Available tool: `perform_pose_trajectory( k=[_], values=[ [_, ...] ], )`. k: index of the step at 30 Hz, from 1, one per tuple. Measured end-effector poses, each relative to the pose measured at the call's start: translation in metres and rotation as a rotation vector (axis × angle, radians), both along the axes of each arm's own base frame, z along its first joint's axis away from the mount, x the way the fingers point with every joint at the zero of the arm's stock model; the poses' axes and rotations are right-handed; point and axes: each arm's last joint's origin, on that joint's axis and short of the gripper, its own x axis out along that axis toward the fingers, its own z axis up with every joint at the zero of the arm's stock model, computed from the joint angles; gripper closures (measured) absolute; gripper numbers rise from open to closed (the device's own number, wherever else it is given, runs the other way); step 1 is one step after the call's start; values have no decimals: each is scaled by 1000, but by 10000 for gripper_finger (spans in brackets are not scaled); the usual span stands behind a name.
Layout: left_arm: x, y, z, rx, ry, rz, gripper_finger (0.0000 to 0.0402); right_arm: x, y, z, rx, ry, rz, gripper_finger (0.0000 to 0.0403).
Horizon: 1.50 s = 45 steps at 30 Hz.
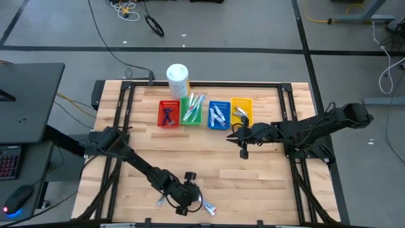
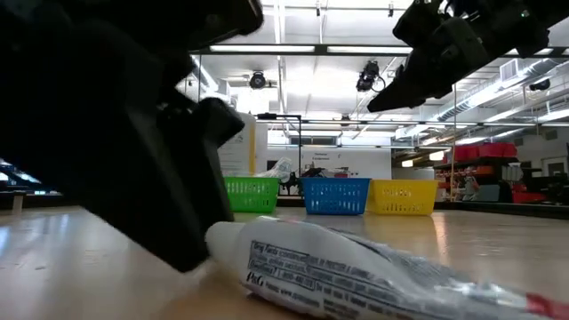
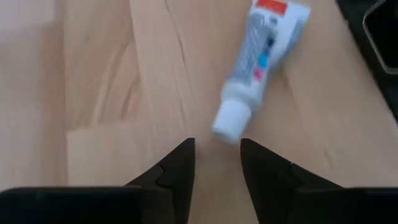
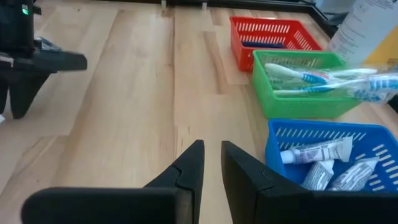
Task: Pick & Place Travel size toiletries
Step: Put the white toothpaste into the blue bin
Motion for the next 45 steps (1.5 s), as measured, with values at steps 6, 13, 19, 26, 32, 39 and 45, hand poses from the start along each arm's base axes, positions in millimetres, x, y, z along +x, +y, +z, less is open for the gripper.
perform_pose_trajectory(
  k=[6, 13, 19, 26, 32, 39, 45],
  values=[
    [4, -1, -2, -87, -14, 90, 290, -1, 3, -1, 98, 18, 72, 341],
    [3, -4, -1, -133, -2, 97, 260, -10, 15, -18, 169, 84, 146, 340],
    [6, -7, 5, -70, -24, 2, 212, -18, 15, -31, 142, 101, 129, 340],
    [16, -10, 32, 81, 23, -23, 189, -16, 15, -30, 145, 75, 133, 340],
    [23, -17, 48, 114, -27, -176, 191, -16, 16, -30, 147, 71, 135, 340],
    [35, -8, 40, 119, -40, -210, 191, -16, 16, -30, 147, 72, 136, 340],
    [46, -2, 50, 15, -72, -54, 191, -16, 16, -30, 148, 71, 136, 340]
  ],
)
